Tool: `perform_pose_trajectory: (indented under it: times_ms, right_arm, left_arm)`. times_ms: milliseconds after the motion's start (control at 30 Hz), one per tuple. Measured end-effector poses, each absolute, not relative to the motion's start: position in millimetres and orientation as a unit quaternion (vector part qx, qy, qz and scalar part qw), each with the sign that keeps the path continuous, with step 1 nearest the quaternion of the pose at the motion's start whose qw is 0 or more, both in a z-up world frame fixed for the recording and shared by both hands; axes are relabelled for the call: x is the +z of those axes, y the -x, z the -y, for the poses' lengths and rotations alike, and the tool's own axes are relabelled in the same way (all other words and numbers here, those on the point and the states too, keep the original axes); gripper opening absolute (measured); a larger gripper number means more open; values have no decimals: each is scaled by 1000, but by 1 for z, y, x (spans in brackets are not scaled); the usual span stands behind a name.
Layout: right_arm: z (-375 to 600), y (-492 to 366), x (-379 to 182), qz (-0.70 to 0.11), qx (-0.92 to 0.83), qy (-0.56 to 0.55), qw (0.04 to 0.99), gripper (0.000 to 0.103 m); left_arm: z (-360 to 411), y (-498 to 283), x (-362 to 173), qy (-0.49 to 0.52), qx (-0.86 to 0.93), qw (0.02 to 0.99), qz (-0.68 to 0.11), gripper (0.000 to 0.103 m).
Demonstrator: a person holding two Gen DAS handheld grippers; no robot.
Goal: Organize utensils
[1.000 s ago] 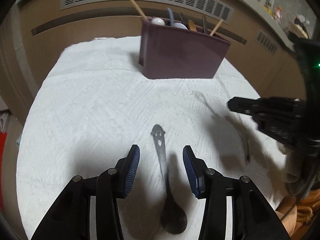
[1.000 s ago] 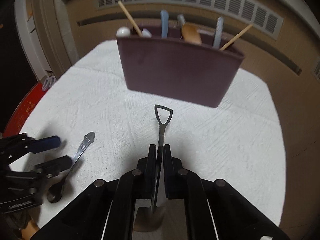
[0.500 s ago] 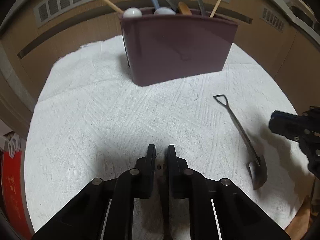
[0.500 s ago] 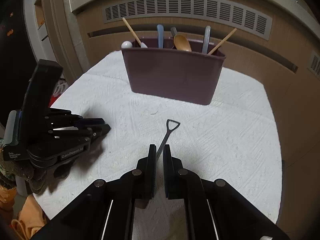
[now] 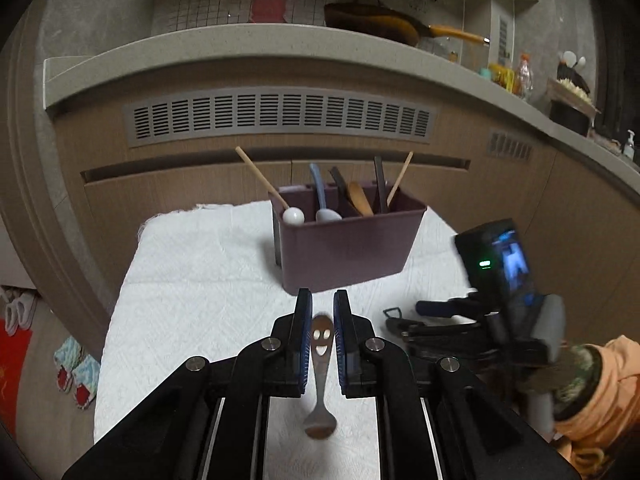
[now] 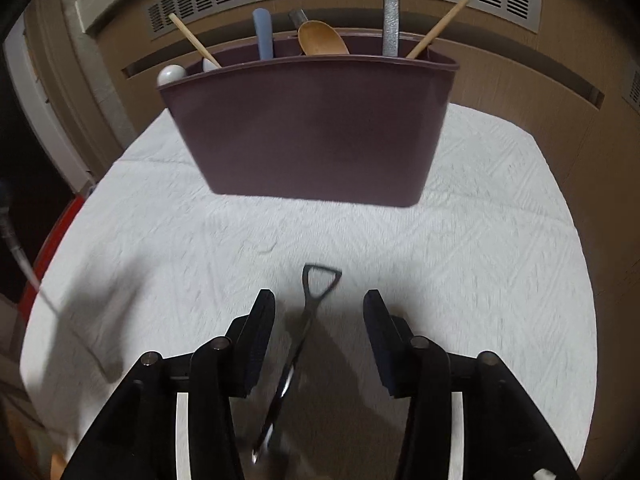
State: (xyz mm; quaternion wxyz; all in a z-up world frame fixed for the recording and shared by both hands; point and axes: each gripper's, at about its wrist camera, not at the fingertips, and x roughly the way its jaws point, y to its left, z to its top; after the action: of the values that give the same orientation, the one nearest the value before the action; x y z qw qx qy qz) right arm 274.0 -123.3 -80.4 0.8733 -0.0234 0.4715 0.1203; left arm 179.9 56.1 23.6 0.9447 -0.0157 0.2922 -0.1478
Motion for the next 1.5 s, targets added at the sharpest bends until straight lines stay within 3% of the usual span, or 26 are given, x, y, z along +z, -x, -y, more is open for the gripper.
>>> perform_pose_trajectory:
  times_ms: [133, 167, 200, 233, 433, 500, 567, 600, 667, 933, 1300, 1433, 1500]
  right_arm:
    - [107, -285, -89, -479, 103, 46, 870, 43]
    - [102, -285, -89, -478, 101, 61, 870, 40]
    - [100, -285, -88, -480, 110, 64, 868, 23]
    - [97, -284, -86, -481, 118, 66, 866, 19]
    - [101, -264, -68, -466, 136, 82, 871, 19]
    - [107, -253, -55, -454, 145, 72, 876, 19]
    - [112, -243, -42, -440, 150, 67, 883, 19]
    - [114, -241, -37, -435, 153, 66, 885, 18]
    - [114, -233, -26, -423, 160, 65, 889, 0]
    - [119, -220, -16, -411, 182, 64, 891, 0]
    - [140, -223, -46, -442, 164, 59, 880, 0]
    - [140, -222, -50, -449, 166, 50, 877, 5]
    - [143, -219, -52, -451, 164, 44, 876, 15]
  left_arm:
    - [-65, -179, 26, 32, -150, 947, -282, 11]
    - [-66, -179, 25, 33, -150, 947, -282, 11]
    - [-66, -180, 23, 34, -150, 946, -284, 11]
    - [-67, -181, 20, 32, -149, 946, -287, 11]
    - [-66, -195, -11, 22, -138, 923, -357, 14]
    - [-66, -209, -27, 30, -138, 911, -388, 23]
    - [-66, -223, -41, 44, -143, 900, -408, 42]
    - [-64, -236, -49, 49, -144, 893, -423, 43]
    - [-60, -252, -61, 48, -135, 886, -442, 43]
    - [-41, -277, -77, 21, -121, 870, -477, 43]
    - [-47, -168, -90, -24, -152, 887, -436, 43]
    - [-44, -176, -94, -10, -124, 894, -431, 43]
    - [-40, -181, -96, -12, -114, 896, -430, 43]
